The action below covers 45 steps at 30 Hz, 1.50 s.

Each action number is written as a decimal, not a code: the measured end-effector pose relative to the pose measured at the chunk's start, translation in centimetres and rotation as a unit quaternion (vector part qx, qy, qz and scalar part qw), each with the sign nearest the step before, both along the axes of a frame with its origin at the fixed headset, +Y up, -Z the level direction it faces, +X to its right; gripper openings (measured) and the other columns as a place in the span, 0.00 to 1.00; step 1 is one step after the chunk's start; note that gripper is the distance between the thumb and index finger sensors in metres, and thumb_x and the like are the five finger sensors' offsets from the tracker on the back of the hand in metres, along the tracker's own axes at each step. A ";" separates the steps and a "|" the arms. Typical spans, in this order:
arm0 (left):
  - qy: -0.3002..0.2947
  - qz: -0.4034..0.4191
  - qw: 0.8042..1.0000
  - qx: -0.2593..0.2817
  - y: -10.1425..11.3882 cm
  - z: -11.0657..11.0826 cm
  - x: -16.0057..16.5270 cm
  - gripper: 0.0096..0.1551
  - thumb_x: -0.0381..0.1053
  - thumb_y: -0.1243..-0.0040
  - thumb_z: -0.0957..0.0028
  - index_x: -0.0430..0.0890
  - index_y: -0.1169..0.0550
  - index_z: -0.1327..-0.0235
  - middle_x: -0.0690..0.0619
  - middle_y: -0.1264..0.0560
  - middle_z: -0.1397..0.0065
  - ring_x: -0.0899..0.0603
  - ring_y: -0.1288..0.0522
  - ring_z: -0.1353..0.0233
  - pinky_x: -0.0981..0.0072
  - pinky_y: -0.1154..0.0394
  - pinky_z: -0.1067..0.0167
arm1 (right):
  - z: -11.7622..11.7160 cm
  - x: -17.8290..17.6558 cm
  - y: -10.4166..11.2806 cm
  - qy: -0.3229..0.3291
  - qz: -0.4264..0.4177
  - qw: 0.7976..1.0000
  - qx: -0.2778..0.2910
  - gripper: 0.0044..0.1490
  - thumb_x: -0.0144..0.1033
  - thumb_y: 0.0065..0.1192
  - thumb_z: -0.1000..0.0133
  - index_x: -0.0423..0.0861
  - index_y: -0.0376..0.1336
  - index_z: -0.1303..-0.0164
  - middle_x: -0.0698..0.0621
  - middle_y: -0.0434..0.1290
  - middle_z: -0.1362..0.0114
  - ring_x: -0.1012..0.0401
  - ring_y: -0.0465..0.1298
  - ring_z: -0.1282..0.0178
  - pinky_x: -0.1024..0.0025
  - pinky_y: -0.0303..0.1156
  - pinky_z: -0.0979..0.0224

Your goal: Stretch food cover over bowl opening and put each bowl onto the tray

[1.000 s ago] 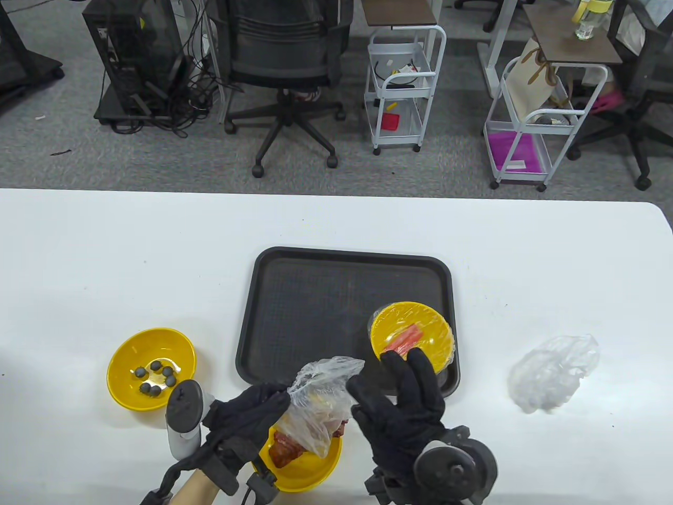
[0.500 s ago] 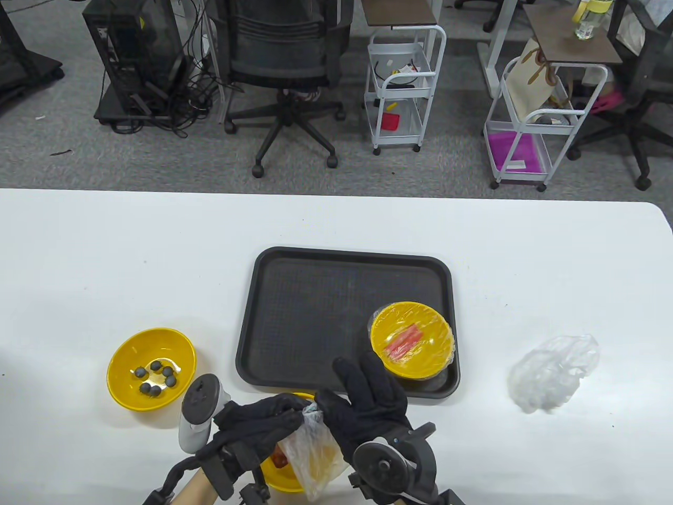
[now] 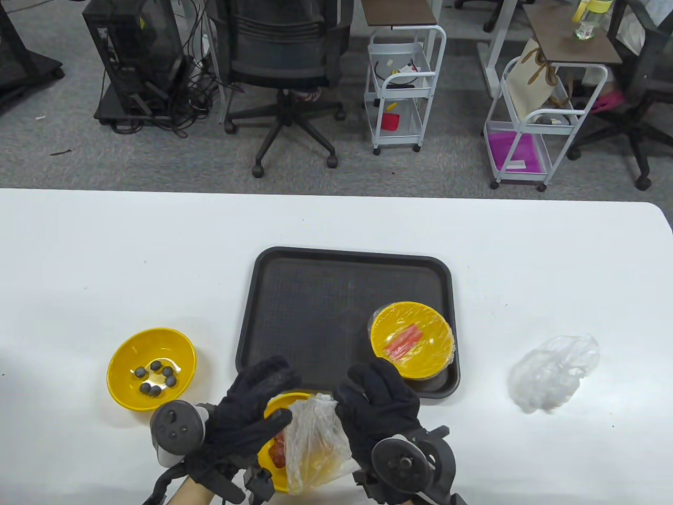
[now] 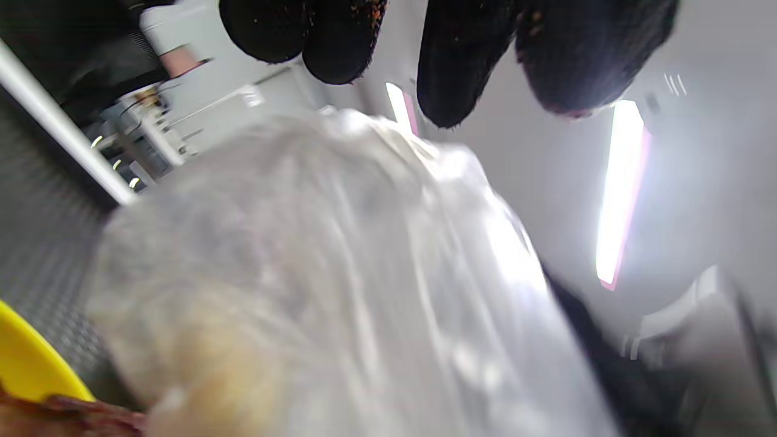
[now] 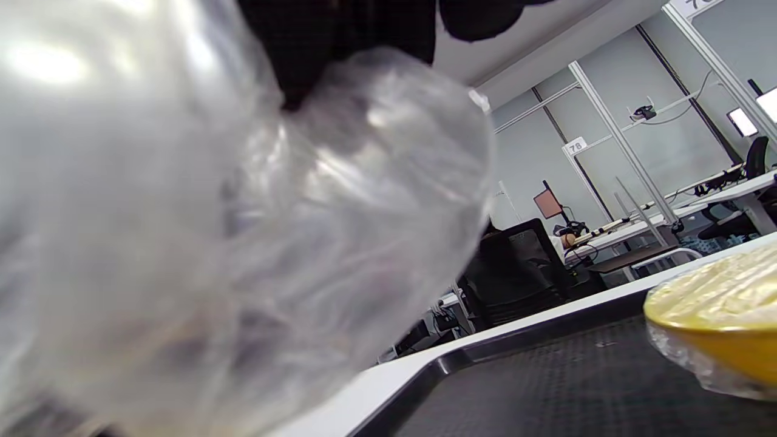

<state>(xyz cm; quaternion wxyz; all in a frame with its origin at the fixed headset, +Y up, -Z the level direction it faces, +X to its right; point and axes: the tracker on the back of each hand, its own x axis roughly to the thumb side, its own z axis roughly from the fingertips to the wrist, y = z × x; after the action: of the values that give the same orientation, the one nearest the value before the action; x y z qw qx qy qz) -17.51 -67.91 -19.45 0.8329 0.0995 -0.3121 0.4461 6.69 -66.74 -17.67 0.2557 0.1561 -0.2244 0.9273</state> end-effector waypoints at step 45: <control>-0.219 0.410 0.846 -0.263 -3.6 -2.0 0.5 0.22 0.49 0.53 0.44 0.41 0.24 0.44 0.38 0.32 0.25 0.55 0.12 0.49 0.58 0.11 0.45 | -3.8 -0.5 -5.3 0.408 -0.430 0.680 -0.431 0.25 0.54 0.54 0.43 0.47 0.71 0.51 0.59 0.79 0.68 0.68 0.84 0.69 0.64 0.81 0.55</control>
<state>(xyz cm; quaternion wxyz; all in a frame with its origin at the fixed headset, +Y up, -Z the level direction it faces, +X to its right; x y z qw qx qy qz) -17.04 -71.51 -21.47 0.4794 -0.1047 -0.2880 0.8223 6.19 -72.01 -21.52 0.7318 0.2774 0.2845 0.5536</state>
